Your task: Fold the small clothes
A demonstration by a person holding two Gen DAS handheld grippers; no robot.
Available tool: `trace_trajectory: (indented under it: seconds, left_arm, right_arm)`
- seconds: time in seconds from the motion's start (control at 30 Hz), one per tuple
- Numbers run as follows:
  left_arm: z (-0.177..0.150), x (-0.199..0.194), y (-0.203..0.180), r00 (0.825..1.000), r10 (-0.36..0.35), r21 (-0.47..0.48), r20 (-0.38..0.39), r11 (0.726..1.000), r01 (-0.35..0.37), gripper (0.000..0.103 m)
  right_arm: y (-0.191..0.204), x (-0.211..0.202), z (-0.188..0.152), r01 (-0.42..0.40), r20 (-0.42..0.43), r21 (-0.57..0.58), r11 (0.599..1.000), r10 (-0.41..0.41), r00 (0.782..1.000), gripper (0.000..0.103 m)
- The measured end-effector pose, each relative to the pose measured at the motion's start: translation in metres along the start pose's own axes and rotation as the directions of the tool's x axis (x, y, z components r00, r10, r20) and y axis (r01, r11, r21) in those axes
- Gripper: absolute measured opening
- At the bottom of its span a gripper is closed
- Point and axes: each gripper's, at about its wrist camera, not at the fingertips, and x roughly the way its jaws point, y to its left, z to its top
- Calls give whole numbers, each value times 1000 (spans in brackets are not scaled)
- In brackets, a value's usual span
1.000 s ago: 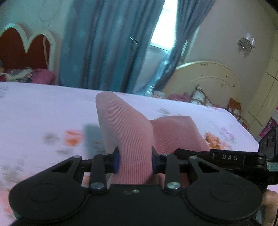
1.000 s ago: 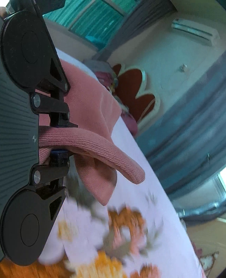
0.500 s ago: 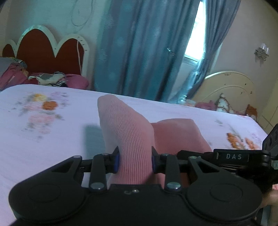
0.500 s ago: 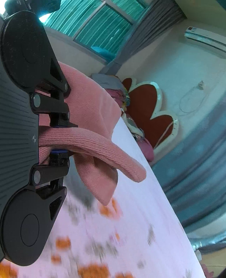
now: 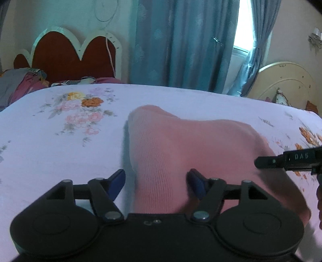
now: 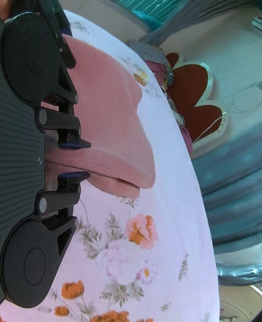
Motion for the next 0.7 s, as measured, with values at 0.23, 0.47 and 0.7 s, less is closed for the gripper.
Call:
trace_trajectory:
  seconds: [0.23, 0.47, 0.7]
  left_arm:
    - [31, -20, 6, 989, -50, 40, 142, 998, 45, 52]
    - [62, 54, 0, 988, -151, 44, -14, 987, 152, 34]
    - [57, 81, 4, 981, -180, -8, -77, 984, 179, 34]
  right_arm:
    - [27, -11, 31, 17, 124, -77, 997, -7, 992, 31]
    - [53, 31, 45, 38, 85, -38, 999, -35, 996, 31]
    - [41, 65, 28, 194, 52, -94, 977, -190, 980, 30]
